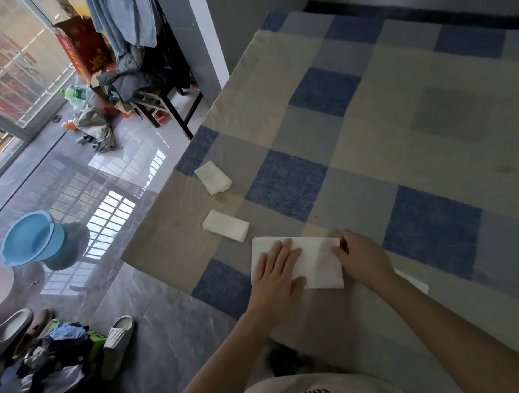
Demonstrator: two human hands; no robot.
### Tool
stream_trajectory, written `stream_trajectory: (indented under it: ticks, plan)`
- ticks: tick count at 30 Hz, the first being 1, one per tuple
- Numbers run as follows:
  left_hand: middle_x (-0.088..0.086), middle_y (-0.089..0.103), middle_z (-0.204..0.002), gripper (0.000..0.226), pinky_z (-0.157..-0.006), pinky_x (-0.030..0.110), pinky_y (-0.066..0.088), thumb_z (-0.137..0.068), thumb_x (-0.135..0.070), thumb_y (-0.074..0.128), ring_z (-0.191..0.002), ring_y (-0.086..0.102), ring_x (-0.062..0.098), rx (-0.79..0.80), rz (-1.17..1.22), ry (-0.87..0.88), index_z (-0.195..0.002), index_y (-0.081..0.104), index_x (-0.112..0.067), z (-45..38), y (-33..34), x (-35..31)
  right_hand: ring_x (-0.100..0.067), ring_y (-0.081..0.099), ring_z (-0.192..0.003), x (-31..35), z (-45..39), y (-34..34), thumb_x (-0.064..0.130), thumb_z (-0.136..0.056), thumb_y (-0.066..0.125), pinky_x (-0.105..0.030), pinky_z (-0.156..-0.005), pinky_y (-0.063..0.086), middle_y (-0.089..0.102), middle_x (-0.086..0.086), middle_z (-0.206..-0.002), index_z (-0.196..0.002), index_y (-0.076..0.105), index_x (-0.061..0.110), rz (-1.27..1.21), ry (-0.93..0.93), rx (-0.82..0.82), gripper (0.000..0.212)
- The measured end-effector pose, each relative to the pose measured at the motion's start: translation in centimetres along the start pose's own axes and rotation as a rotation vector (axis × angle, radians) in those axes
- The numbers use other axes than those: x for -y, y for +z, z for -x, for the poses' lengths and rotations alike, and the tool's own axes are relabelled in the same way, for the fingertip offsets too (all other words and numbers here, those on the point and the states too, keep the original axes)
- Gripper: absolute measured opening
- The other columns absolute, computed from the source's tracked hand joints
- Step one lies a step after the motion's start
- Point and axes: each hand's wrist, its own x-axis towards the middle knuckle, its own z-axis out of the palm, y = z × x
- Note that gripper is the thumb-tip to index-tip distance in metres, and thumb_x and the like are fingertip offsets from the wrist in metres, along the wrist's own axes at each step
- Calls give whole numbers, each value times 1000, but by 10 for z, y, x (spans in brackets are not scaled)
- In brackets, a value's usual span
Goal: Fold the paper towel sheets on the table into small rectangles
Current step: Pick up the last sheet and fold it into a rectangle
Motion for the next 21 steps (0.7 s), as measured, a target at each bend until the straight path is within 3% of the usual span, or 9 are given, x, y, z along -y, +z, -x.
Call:
stream_trajectory:
  ticks: [3,7,12,14,16,19,21]
  plan:
    - [-13,-17,-158,63,-120,41,-9,-98,-59,22,-144,-25,9,16,0,17,-153,4,-34,1,0,4,-21,55,-79,1,-1,0,33,-93,53,-32,-64,41,60,-2,-88,-87,51,18,0,8,13,16]
    - [-13,-31,-154,74,-117,43,-17,-93,-68,27,-139,-36,13,20,29,-67,-150,-10,-39,2,-3,1,-22,57,-80,1,-3,-2,33,-93,54,-34,-66,45,61,-2,-87,-89,54,16,-13,10,43,18]
    - [-9,-37,-153,98,-112,47,-22,-78,-82,37,-136,-42,19,31,42,-151,-150,-12,-38,0,-7,-6,-20,56,-73,-1,-4,-4,33,-88,61,-37,-69,50,62,-1,-80,-77,52,19,-91,65,30,19]
    - [-8,-36,-153,102,-113,49,-21,-75,-84,38,-137,-41,20,45,44,-141,-151,-11,-37,0,-8,-6,-21,58,-76,2,-3,-5,30,-87,61,-38,-71,51,64,-5,-87,-84,53,17,-103,110,41,15]
    - [-6,-33,-155,103,-114,50,-19,-73,-85,38,-138,-39,21,39,43,-134,-151,-8,-36,-1,-8,-6,-29,58,-90,15,1,-6,27,-88,57,-38,-75,50,61,-11,-102,-103,52,10,-68,148,7,24]
    - [-4,-32,-156,101,-116,51,-16,-73,-83,34,-139,-38,22,51,31,-129,-152,-10,-37,-2,-6,-4,-32,53,-100,56,19,3,27,-89,55,-40,-80,46,54,-15,-112,-113,50,7,-19,-66,-282,32]
    - [-3,-35,-154,96,-117,52,-12,-81,-75,33,-139,-38,23,63,9,-121,-147,-25,-37,-1,-7,-4,-25,50,-107,86,34,18,31,-92,49,-39,-87,44,51,-9,-121,-119,50,14,-140,-253,-305,32]
